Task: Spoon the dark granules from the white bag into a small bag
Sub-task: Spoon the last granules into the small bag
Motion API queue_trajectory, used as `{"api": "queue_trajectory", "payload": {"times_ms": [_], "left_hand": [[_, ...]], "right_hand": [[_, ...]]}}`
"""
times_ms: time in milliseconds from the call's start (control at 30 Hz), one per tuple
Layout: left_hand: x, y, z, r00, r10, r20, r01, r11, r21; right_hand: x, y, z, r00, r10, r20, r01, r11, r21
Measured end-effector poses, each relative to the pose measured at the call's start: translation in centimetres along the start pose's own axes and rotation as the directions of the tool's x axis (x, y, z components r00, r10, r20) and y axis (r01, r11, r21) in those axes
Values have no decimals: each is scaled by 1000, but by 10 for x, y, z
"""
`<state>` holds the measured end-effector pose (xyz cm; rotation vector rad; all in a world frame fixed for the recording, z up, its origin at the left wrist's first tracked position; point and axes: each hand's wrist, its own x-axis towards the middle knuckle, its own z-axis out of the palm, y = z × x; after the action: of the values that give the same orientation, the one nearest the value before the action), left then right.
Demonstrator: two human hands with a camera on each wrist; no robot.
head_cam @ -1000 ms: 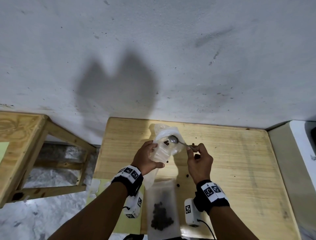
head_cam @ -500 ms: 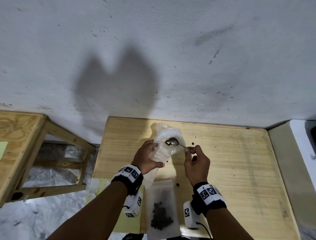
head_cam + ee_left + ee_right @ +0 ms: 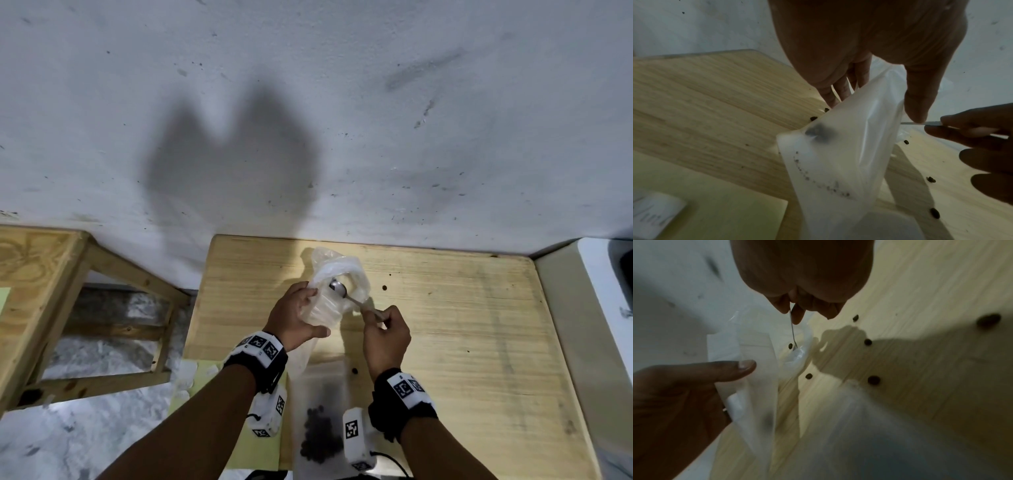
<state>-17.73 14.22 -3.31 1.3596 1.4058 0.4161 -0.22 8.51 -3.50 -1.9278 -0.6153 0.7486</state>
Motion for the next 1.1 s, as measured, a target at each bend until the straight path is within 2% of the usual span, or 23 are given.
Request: {"api": "queue_trajectory", "payload": {"times_ms": [100,233,333,800,1000,1100], "left_hand": [[0,3,0,1000,-16,4,16,1000,-19],[1,4,-2,998,-60,32,62,996,-65],[1,3,-6,996,-82,37,86,989,-117],[-2,9,-10,996,-94,-13,92,991,-97],[-3,9,-9,995,-98,-16,97,992,-75],[-3,9,-8,995,-101,-13,100,993,-62]], "right_hand": [[-2,7,7,991,131,-4,-131,987,95],[0,13,12,943,330,35,-331,925,186],[8,14,8,926,373,56,-376,900,222],[28,-4,-28,955,267,132,-296,904,309],[33,-23,-47,970,143,197,-209,905,371],[34,-32,-53,971,48,235,-125,938,323]]}}
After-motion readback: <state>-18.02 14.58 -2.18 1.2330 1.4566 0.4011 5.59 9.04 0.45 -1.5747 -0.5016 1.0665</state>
